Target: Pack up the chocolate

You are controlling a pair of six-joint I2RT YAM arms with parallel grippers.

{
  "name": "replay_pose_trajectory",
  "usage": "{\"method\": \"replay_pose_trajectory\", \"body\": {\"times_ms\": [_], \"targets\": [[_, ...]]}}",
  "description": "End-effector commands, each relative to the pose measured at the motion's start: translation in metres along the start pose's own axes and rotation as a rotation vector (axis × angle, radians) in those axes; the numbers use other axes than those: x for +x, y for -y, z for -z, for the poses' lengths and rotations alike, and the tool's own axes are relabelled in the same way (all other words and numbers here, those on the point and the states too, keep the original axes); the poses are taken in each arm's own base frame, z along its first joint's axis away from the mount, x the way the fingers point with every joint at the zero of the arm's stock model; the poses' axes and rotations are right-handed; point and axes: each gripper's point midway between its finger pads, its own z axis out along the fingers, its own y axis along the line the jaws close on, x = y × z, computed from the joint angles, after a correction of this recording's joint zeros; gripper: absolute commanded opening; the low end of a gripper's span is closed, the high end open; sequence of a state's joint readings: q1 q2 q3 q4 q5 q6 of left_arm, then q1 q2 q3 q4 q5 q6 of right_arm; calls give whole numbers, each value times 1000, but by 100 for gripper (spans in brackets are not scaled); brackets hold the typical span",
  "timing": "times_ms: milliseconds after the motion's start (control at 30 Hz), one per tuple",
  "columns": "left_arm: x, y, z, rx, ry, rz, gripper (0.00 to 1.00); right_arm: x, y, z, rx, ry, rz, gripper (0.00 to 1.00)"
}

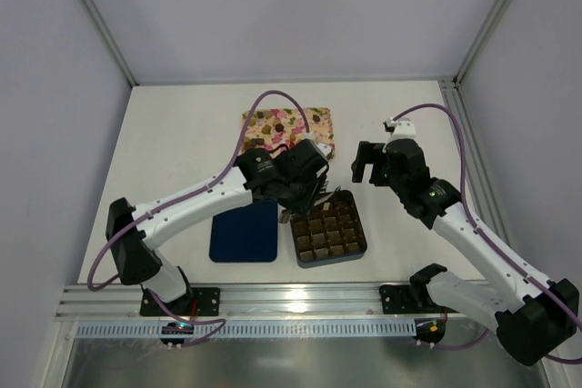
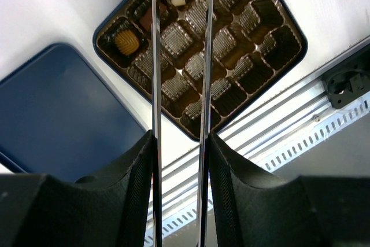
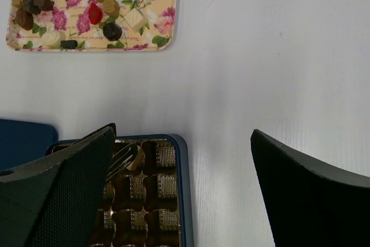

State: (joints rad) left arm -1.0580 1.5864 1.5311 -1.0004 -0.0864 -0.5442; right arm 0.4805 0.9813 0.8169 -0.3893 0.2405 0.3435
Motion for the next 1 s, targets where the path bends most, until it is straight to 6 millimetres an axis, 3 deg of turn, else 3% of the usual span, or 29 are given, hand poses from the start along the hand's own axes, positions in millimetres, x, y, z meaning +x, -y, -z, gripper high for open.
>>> {"method": "replay_pose_trajectory", "body": {"times_ms": [0, 167, 300, 533, 767, 967], "targets": [[-41, 1, 42, 22, 187, 40, 40, -12, 0, 3, -2, 47, -15, 100], [-68, -30, 50, -37, 238, 103, 40, -11, -3, 1, -15, 40, -13, 100], [-96, -72, 47, -132, 260, 143, 42, -13, -6, -1, -27, 43, -11, 100], [-129, -132, 15, -265, 228, 188, 42, -12, -10, -5, -44, 29, -1, 100], [-122, -151, -24, -283, 140, 194, 42, -8, -8, -8, -46, 23, 3, 100], [-117, -155, -40, -284, 110, 198, 41, -5, -10, -10, -55, 11, -4, 100]]}}
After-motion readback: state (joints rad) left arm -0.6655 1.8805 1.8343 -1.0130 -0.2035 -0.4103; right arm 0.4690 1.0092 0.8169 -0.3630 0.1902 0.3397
